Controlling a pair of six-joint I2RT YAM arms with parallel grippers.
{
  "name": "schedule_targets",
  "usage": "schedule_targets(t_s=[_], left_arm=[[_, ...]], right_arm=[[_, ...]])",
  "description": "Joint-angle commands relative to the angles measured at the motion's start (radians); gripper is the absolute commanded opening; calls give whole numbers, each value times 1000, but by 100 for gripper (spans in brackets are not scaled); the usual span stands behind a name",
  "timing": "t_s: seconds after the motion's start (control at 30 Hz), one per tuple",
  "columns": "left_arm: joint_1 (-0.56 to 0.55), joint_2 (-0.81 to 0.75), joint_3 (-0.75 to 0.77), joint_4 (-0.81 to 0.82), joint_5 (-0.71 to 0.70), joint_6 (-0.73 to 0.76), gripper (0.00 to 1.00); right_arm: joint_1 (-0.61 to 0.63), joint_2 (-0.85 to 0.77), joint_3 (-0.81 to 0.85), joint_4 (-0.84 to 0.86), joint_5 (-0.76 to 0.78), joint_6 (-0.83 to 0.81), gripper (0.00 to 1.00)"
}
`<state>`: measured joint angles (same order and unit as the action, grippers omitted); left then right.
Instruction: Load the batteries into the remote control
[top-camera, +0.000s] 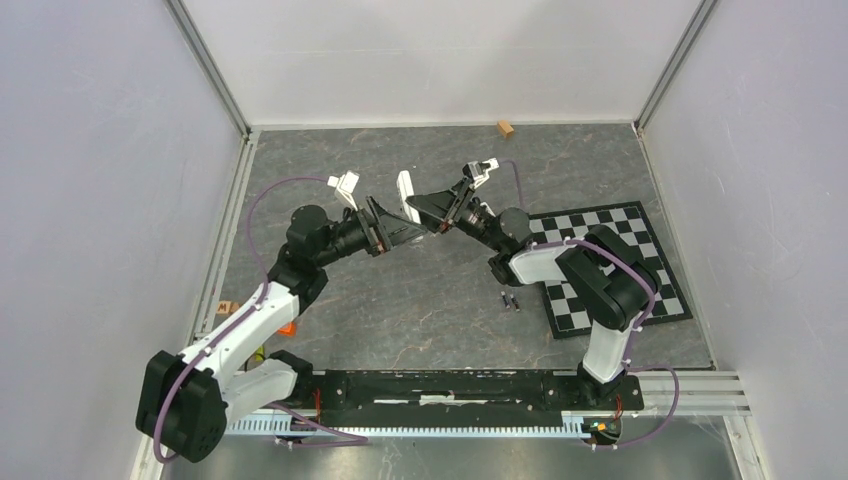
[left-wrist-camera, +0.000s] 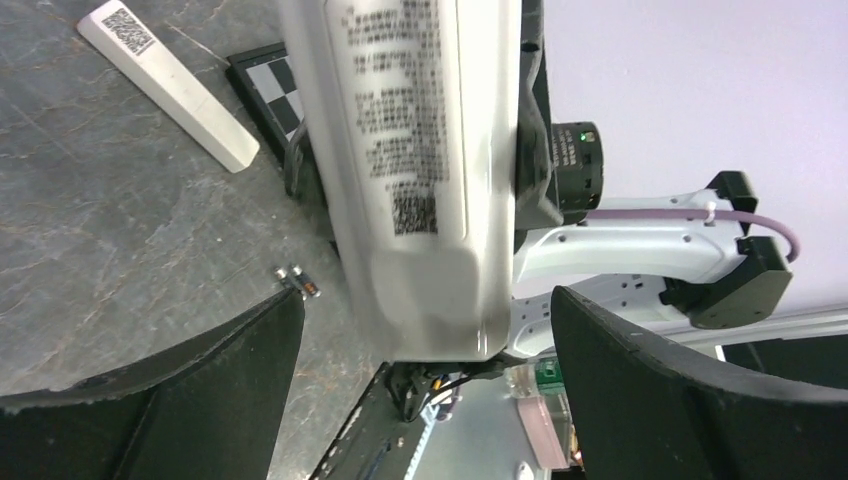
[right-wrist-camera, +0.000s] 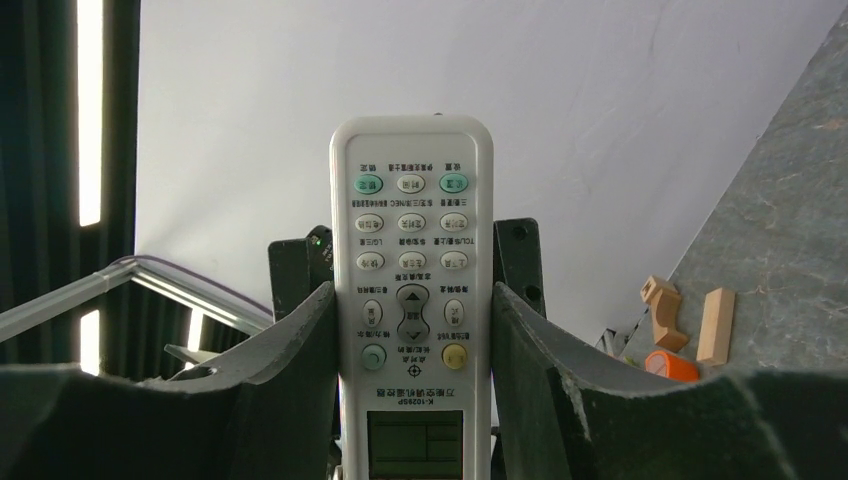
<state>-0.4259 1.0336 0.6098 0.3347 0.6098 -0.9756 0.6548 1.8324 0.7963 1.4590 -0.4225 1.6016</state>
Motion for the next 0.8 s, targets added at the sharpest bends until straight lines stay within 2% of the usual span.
schedule_targets(t_s=[0.0,0.07,0.27,0.4,0.47,0.53,0.63,0.7,0.77], left_arm=[[-10,16,45,115,24,-96,96],[-10,24,48,91,12,-97,90],[-11,59,44,119,28,-150,62],[-12,77,51,141,63,-146,35],[-11,72,63,119,84,-104,23],[-11,58,93,22,95,1,15],[-14,36,181,-272,64,220,8],[-14,34,248,-464,11,398,6],[-19,52,324,-606,-62,534,3]], right_arm=[[15,-46,30,195,16,27,36],[21,-49,30,193,16,27,36],[28,-65,20,169,16,12,36],[29,-87,14,124,10,-33,39],[26,-109,4,78,5,-79,45],[13,-140,-19,29,0,-140,57],[-23,-208,-57,-67,-9,-244,69],[-49,-260,-58,-205,-29,-350,81],[-67,-313,-37,-384,-39,-468,86]])
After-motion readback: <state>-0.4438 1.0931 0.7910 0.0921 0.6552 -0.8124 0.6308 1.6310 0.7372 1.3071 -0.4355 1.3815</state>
